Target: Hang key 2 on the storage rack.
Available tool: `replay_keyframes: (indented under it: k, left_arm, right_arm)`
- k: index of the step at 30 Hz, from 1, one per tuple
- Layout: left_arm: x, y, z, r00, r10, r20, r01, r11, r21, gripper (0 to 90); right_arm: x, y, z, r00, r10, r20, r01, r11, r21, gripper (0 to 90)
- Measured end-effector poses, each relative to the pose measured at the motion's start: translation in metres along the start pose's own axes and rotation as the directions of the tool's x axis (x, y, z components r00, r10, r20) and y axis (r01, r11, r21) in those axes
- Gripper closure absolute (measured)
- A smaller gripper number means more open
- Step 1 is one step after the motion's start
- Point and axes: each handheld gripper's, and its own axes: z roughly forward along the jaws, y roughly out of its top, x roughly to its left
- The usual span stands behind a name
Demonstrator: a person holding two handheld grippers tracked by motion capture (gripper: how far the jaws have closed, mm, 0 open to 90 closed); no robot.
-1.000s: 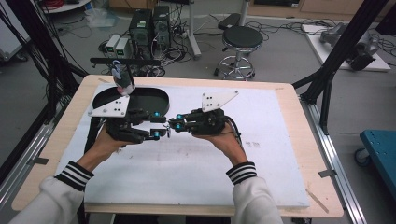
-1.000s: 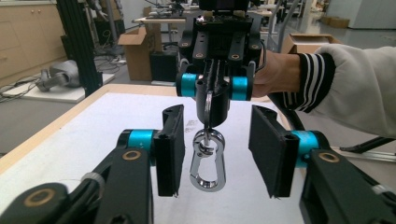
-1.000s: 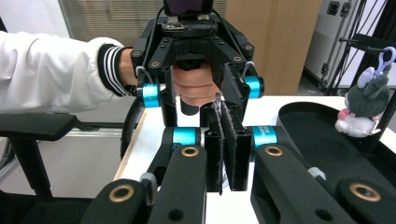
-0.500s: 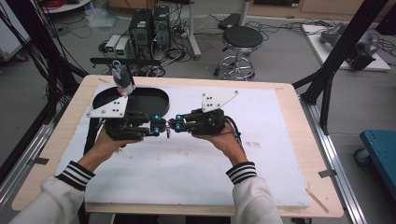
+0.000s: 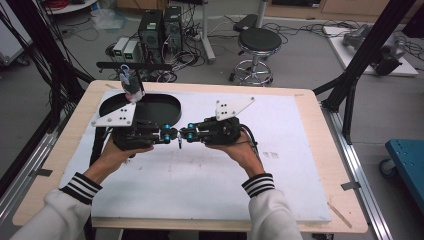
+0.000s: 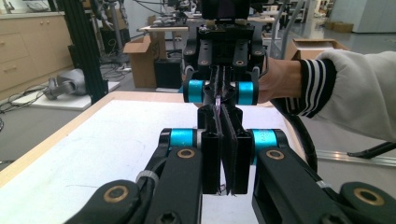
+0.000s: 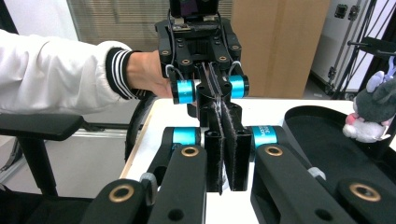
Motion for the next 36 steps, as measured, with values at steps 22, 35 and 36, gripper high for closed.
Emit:
replay_keyframes:
  k: [22, 35, 36]
  left_arm:
    - [-0.002, 0.001, -0.003, 0.9990, 0.014, -0.042, -0.012, 0.9991, 0.040, 88.4]
    - [0.009, 0.009, -0.026, 0.9935, -0.007, -0.114, 0.021, 0.9915, 0.129, 88.3]
    - [0.010, 0.010, -0.028, 0.9926, 0.001, -0.121, 0.016, 0.9898, 0.142, 88.3]
  right_arm:
    - [0.005, -0.006, 0.006, 0.9747, -0.008, 0.223, -0.001, 0.999, 0.038, 0.5]
    - [0.028, -0.024, -0.047, 0.9024, 0.023, 0.430, -0.024, 1.000, -0.002, 0.6]
    - [0.031, -0.027, -0.053, 0.8935, 0.026, 0.448, -0.024, 1.000, -0.010, 0.6]
